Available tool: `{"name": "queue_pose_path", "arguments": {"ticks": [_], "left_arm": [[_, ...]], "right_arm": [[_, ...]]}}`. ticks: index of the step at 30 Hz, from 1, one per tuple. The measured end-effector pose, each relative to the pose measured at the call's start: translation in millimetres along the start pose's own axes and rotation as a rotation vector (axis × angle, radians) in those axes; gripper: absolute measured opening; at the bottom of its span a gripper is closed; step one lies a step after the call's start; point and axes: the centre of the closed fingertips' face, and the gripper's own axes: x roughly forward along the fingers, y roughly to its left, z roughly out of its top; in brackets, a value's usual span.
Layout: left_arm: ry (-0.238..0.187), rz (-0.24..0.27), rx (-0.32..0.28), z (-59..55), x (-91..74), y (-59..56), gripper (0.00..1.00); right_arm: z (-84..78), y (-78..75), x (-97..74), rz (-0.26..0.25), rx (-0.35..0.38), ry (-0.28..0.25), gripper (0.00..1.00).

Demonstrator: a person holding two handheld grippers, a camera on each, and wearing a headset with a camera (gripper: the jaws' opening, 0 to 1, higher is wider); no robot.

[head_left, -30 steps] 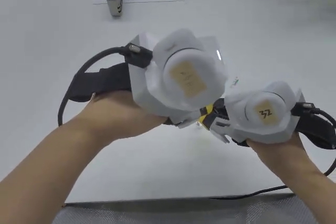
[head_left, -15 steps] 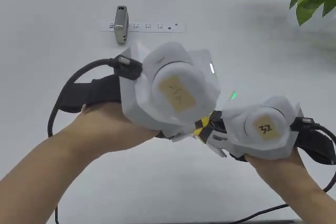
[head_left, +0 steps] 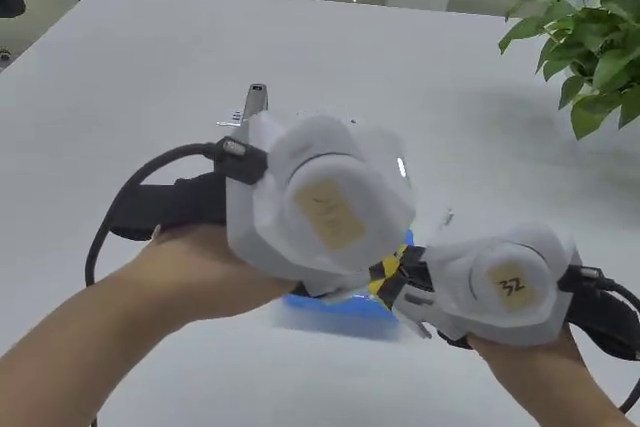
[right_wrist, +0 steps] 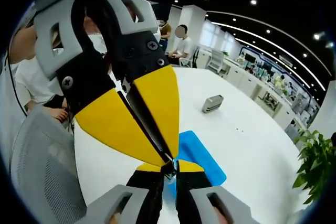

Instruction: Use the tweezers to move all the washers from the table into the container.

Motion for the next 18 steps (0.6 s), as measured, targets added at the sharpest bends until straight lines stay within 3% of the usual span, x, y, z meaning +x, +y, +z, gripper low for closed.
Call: {"name": "queue_pose_path", "arguments": {"ticks": [10, 18], "left_arm": [[0.020, 0.009, 0.020, -7.7, 11.1, 18.6, 0.00], [0.042, -0.008, 0.003, -22.6, 33.4, 31.0, 0.00]], "right_arm": [[0.9, -17.4, 18.2, 0.011, -0.017, -0.019, 0.04], [-14.1, -27.1, 38.2, 0.029, 0.051, -0.011, 0.04]]}}
